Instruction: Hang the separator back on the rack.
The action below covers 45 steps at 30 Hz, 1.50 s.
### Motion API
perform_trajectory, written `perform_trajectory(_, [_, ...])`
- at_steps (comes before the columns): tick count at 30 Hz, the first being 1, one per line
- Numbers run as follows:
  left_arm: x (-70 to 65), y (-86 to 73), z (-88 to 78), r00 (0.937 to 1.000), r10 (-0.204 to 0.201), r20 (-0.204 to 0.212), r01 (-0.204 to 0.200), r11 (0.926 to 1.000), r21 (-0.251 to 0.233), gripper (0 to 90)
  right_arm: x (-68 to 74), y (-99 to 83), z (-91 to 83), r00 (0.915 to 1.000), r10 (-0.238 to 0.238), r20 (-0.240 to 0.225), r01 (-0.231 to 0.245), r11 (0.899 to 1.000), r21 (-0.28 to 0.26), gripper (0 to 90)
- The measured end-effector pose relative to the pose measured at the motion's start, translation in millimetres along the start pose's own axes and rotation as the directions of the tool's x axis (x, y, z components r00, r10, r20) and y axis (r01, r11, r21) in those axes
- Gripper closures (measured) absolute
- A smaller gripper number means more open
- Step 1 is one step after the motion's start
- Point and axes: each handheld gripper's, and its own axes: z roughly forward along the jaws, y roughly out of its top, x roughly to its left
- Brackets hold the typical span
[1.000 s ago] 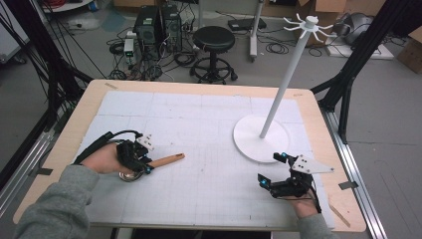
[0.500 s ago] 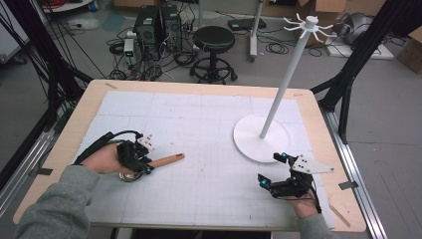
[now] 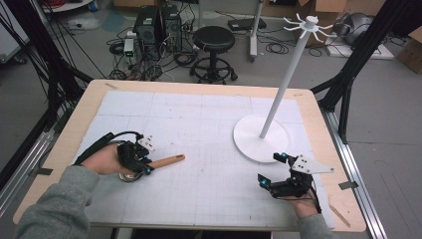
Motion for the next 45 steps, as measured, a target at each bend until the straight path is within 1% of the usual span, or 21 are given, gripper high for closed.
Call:
perform_trajectory(1, [-0.4, -0.1, 0.4, 1.0, -0.002, 0.0, 0.002, 1.0, -0.006, 69.1, 0.0, -0.1, 0.1, 1.0, 0.001, 0.0, -0.001, 1.0, -0.001, 1.0])
perform_trajectory(7, [-0.2, 0.1, -0.7, 1.0, -0.003, -0.002, 0.003, 1.0, -0.003, 69.2, -0.4, 0.0, 0.4, 1.0, 0.002, 0.002, -0.002, 1.0, -0.001, 1.0])
perform_trajectory(12, [-0.6, -0.3, -4.5, 0.9999, -0.011, -0.004, 0.011, 0.9995, -0.03, 69.2, -1.0, -0.1, 0.6, 1.0, 0.003, 0.001, -0.003, 1.0, -0.002, 1.0])
perform_trajectory(15, [-0.9, -1.0, -7.8, 0.9999, -0.007, -0.012, 0.006, 0.9994, -0.034, 69.3, -1.0, -0.1, 0.5, 1.0, 0.001, 0.003, -0.001, 1.0, -0.004, 1.0])
perform_trajectory(16, [-1.5, -1.5, -8.5, 0.9999, -0.013, -0.011, 0.012, 0.9991, -0.039, 69.3, -1.2, 0.0, 0.3, 1.0, -0.002, 0.003, 0.003, 1.0, -0.004, 1.0])
perform_trajectory(20, [-2.8, -1.5, -13.3, 0.9999, -0.004, -0.012, 0.004, 0.999, -0.045, 69.3, -0.5, 0.0, 0.0, 1.0, 0.004, 0.002, -0.004, 1.0, -0.002, 1.0])
perform_trajectory(22, [-4.2, -1.8, -14.8, 0.9999, -0.011, -0.011, 0.01, 0.9977, -0.067, 69.3, -0.9, 0.1, 0.4, 1.0, -0.001, 0.003, 0.001, 1.0, -0.007, 1.0])
perform_trajectory(23, [-3.8, -1.8, -16.4, 0.9999, 0.002, -0.013, -0.003, 0.9981, -0.061, 69.3, -0.7, 0.1, 0.4, 1.0, 0.002, 0.003, -0.002, 1.0, -0.006, 1.0])
perform_trajectory(26, [-5.7, -2.2, -18.1, 0.9998, -0.009, -0.017, 0.008, 0.997, -0.077, 69.3, -0.8, 0.1, 0.5, 1.0, 0.003, 0.004, -0.003, 1.0, -0.005, 1.0])
perform_trajectory(28, [-6.4, -2.1, -19.8, 0.9999, -0.005, -0.016, 0.004, 0.9969, -0.078, 69.3, -0.9, 0.1, 0.5, 1.0, 0.002, 0.004, -0.002, 1.0, -0.005, 1.0])
perform_trajectory(29, [-7.5, -1.8, -20.2, 0.9998, -0.008, -0.017, 0.006, 0.9961, -0.088, 69.3, -0.8, 0.1, 0.5, 1.0, 0.002, 0.004, -0.002, 1.0, -0.005, 1.0])
perform_trajectory(31, [-8.7, -0.9, -22.1, 0.9998, 0.002, -0.018, -0.004, 0.9956, -0.094, 69.3, -0.9, 0.1, 0.4, 1.0, 0.001, 0.004, -0.001, 1.0, -0.007, 1.0])
perform_trajectory(32, [-9.7, -0.3, -23.0, 0.9998, 0.005, -0.019, -0.007, 0.9949, -0.1, 69.3, -1.0, 0.1, 0.3, 1.0, -0.002, 0.004, 0.002, 1.0, -0.008, 1.0])
perform_trajectory(34, [-12.2, 0.8, -24.2, 0.9998, -0.003, -0.019, 0.001, 0.9927, -0.121, 69.3, -0.7, 0.2, 0.1, 1.0, 0.004, 0.005, -0.004, 1.0, -0.008, 1.0])
perform_trajectory(38, [-15.9, 3.5, -27.7, 0.9999, 0.008, -0.011, -0.009, 0.9894, -0.145, 69.3, -0.5, 0.3, 0.1, 1.0, 0.001, 0.005, -0.001, 1.0, -0.007, 1.0])
perform_trajectory(40, [-18.2, 5.0, -28.7, 1.0, -0.001, -0.007, 0.0, 0.9853, -0.171, 69.2, -0.5, 0.3, 0.1, 1.0, 0.001, 0.005, -0.001, 1.0, -0.007, 1.0])
perform_trajectory(42, [-19.8, 6.2, -30.0, 1.0, -0.005, 0.001, 0.005, 0.9825, -0.186, 69.2, -0.4, 0.3, 0.0, 1.0, 0.002, 0.005, -0.001, 1.0, -0.006, 1.0])
perform_trajectory(44, [-21.6, 7.2, -31.0, 1.0, -0.005, -0.001, 0.004, 0.9784, -0.207, 69.2, -0.3, 0.4, 0.0, 1.0, 0.002, 0.004, -0.002, 1.0, -0.008, 1.0])
perform_trajectory(45, [-23.2, 7.7, -30.7, 0.9998, -0.021, 0.004, 0.022, 0.974, -0.226, 69.2, -0.2, 0.5, 0.0, 1.0, 0.002, 0.004, -0.002, 1.0, -0.007, 1.0])
